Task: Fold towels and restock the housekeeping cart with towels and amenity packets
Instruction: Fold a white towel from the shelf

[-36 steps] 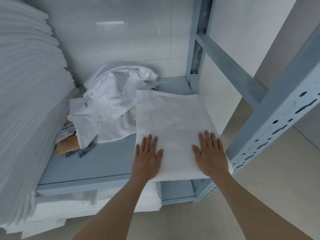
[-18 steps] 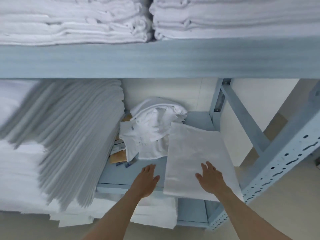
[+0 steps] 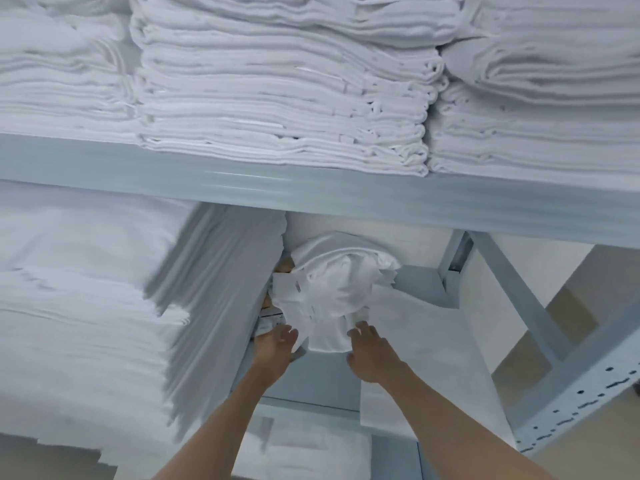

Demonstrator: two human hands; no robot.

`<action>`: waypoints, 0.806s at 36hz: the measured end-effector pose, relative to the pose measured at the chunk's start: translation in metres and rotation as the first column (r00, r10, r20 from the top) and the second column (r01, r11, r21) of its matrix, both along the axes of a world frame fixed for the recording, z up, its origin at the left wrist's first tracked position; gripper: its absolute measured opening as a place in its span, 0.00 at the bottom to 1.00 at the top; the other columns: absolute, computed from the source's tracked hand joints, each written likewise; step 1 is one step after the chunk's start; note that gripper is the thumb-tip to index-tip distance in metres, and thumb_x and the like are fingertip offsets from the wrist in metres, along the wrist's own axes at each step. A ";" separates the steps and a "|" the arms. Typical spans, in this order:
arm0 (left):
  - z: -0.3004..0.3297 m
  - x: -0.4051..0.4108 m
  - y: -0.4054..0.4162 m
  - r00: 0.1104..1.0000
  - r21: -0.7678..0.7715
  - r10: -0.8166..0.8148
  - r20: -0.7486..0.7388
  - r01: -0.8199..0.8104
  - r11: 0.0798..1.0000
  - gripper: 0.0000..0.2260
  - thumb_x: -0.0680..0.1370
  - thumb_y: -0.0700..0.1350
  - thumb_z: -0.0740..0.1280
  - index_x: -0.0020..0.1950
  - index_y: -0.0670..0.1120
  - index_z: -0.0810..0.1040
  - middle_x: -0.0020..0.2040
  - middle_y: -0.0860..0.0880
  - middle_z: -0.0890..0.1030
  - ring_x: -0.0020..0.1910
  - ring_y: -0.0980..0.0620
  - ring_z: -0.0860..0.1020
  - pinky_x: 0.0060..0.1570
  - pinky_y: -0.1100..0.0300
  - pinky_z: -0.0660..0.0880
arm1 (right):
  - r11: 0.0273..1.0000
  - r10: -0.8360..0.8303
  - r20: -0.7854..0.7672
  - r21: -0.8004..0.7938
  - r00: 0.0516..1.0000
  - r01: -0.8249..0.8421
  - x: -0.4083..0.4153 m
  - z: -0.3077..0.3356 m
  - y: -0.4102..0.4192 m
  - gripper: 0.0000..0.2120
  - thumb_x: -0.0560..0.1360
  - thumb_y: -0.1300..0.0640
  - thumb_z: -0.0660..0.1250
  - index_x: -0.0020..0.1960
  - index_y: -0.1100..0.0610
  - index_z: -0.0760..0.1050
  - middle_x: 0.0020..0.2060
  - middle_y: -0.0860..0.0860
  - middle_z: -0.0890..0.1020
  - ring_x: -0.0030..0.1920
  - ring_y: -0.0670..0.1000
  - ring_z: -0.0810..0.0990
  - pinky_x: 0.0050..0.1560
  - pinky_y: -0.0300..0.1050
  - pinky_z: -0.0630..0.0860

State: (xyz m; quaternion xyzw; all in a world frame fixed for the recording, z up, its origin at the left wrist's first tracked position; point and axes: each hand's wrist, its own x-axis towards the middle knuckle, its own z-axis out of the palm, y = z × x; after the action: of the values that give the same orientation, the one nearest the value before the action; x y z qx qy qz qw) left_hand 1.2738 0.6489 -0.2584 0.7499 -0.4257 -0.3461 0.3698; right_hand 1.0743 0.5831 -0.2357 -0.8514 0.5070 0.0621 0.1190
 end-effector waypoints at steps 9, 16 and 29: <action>-0.011 -0.015 -0.028 0.973 -0.017 0.077 -0.219 -0.083 0.996 0.09 0.83 0.46 0.63 0.59 0.44 0.77 0.56 0.43 0.80 0.51 0.47 0.78 0.51 0.55 0.74 | 0.999 0.044 0.056 -0.012 0.997 -0.044 0.054 -0.009 -0.015 0.19 0.80 0.58 0.60 0.69 0.62 0.67 0.70 0.58 0.64 0.70 0.59 0.65 0.64 0.54 0.70; -0.037 -0.004 -0.072 0.981 0.011 0.043 -0.192 -0.042 0.999 0.12 0.83 0.49 0.63 0.64 0.45 0.76 0.57 0.47 0.80 0.50 0.50 0.79 0.45 0.65 0.77 | 0.999 0.024 0.050 -0.026 0.998 -0.022 0.060 -0.034 -0.069 0.21 0.80 0.57 0.61 0.71 0.60 0.66 0.72 0.57 0.63 0.72 0.58 0.64 0.68 0.55 0.68; -0.128 0.034 -0.196 0.994 -0.159 0.067 -0.083 -0.079 0.984 0.12 0.82 0.39 0.62 0.65 0.45 0.76 0.62 0.47 0.75 0.57 0.48 0.78 0.57 0.62 0.73 | 0.895 0.124 0.076 -0.440 0.989 -0.079 0.108 -0.103 -0.221 0.15 0.79 0.58 0.60 0.65 0.58 0.73 0.66 0.54 0.70 0.68 0.54 0.67 0.67 0.47 0.67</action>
State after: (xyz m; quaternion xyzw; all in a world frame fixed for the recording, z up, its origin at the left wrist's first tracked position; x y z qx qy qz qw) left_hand 1.3073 0.4527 -0.3866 0.7184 -0.4101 -0.3251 0.4583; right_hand 1.1822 0.3619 -0.3392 -0.8837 0.4563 -0.0901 -0.0519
